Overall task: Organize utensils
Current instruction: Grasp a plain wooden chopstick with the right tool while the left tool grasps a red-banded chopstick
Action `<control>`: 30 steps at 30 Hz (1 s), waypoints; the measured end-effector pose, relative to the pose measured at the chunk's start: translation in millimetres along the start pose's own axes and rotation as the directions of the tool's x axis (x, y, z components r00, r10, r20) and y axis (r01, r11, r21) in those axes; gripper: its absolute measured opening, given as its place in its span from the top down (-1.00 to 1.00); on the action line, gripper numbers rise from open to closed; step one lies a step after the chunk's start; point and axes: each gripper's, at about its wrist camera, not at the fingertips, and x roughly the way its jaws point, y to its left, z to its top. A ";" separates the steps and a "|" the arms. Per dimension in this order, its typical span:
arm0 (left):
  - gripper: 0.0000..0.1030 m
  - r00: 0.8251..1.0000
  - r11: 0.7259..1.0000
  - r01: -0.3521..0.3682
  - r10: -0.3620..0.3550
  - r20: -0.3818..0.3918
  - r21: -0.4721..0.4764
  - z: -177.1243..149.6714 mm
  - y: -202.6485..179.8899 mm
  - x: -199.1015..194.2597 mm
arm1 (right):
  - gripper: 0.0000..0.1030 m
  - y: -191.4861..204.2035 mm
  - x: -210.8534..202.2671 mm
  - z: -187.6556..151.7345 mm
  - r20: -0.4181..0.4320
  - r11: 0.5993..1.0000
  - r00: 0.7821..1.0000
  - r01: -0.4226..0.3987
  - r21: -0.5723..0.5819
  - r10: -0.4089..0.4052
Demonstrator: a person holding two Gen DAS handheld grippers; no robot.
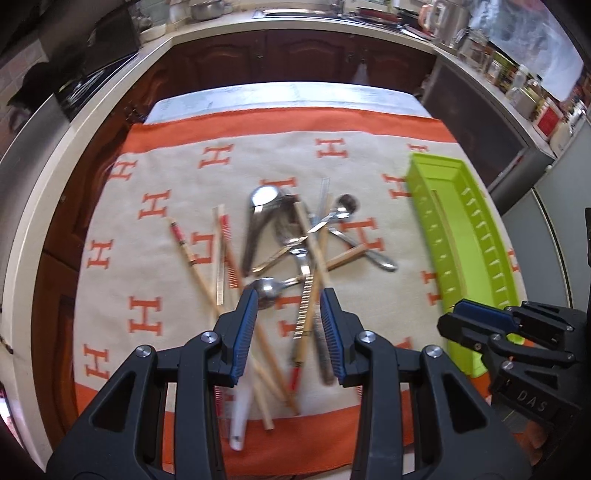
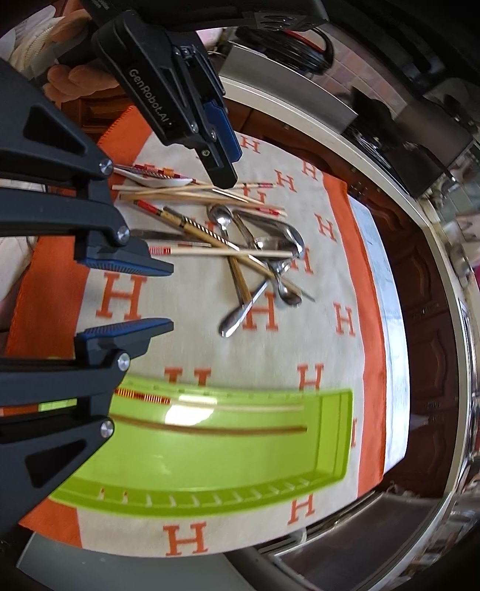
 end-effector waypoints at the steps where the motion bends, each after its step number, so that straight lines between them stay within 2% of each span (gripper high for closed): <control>1: 0.38 1.000 1.000 0.006 -0.006 -0.008 -0.014 -0.3 11.6 1.1 | 0.55 2.6 1.9 0.4 -0.003 1.000 1.000 -0.001 -0.004 0.001; 7: 0.38 0.996 0.988 0.073 -0.080 -0.050 -0.135 1.9 73.7 18.8 | 0.55 24.2 27.2 13.4 -0.040 1.000 0.999 -0.023 -0.018 0.022; 11: 0.39 0.978 0.954 0.146 -0.179 -0.108 -0.264 4.0 112.9 46.4 | 0.55 37.3 47.9 21.6 -0.076 0.999 0.997 -0.029 -0.027 0.027; 13: 0.43 0.970 0.938 0.160 -0.207 -0.126 -0.306 5.0 125.5 59.5 | 0.55 42.6 56.6 24.6 -0.090 0.999 0.995 -0.034 -0.026 0.031; 17: 0.57 0.955 0.920 0.183 -0.250 -0.158 -0.346 8.3 131.1 82.1 | 0.55 45.8 75.2 31.0 -0.120 0.999 0.992 -0.032 -0.018 0.029; 22: 0.65 0.939 0.907 0.194 -0.281 -0.196 -0.373 10.8 127.6 105.2 | 0.55 42.1 92.1 34.9 -0.154 1.000 0.988 -0.019 0.003 0.020; 30: 0.65 0.946 0.925 0.127 -0.221 -0.237 -0.358 16.7 121.0 120.6 | 0.55 38.6 103.1 38.1 -0.175 1.000 0.984 -0.016 0.003 0.016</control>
